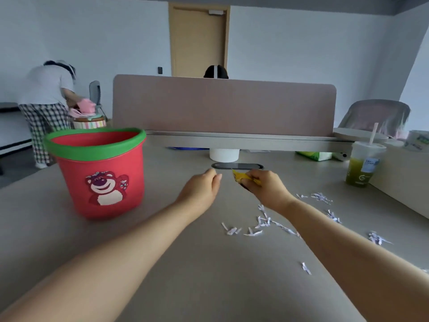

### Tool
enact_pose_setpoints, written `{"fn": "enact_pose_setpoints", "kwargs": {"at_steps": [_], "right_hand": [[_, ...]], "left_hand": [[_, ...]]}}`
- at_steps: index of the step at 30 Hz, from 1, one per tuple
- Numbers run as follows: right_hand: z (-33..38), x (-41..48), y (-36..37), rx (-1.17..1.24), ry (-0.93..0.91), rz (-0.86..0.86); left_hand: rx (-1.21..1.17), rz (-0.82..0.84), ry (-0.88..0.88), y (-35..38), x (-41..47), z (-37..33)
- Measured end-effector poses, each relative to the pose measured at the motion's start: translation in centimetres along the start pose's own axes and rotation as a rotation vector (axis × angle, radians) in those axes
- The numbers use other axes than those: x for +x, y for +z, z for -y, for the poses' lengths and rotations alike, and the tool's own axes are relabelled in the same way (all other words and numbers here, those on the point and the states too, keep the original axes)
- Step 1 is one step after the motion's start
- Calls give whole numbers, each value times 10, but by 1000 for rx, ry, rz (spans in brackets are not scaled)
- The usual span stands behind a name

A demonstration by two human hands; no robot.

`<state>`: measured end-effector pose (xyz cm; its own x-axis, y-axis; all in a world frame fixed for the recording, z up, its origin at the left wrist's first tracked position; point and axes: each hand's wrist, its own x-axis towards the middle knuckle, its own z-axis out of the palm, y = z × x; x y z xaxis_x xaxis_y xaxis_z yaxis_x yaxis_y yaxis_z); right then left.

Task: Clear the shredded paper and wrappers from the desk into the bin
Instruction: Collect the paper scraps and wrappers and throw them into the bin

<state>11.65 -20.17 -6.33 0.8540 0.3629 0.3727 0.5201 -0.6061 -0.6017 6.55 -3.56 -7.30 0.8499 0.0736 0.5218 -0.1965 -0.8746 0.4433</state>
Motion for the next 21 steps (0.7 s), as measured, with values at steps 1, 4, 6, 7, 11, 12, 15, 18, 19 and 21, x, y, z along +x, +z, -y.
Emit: {"fn": "enact_pose_setpoints", "kwargs": {"at_steps": [1, 4, 6, 7, 11, 12, 15, 18, 19, 21], "right_hand": [[17, 11, 1, 25, -24, -20], [71, 44, 10, 106, -132, -54], [110, 64, 21, 166, -235, -75], [129, 73, 26, 189, -284, -87], [184, 108, 54, 250, -387, -89], [193, 115, 61, 262, -396, -84], [213, 134, 81, 327, -429, -66], [221, 146, 95, 403, -459, -22], [221, 148, 99, 401, -472, -9], [221, 153, 105, 386, -481, 6]], "left_hand": [[7, -59, 10, -18, 4, 4], [35, -235, 71, -77, 19, 17], [84, -313, 106, -118, 30, 30], [98, -336, 91, -137, 37, 37], [114, -384, -102, -191, 65, 84], [107, -360, -148, -198, 71, 97], [67, -122, -265, -211, 77, 124], [6, 262, -344, -227, 72, 135], [-5, 353, -353, -231, 69, 136], [-20, 434, -347, -238, 66, 139]]}}
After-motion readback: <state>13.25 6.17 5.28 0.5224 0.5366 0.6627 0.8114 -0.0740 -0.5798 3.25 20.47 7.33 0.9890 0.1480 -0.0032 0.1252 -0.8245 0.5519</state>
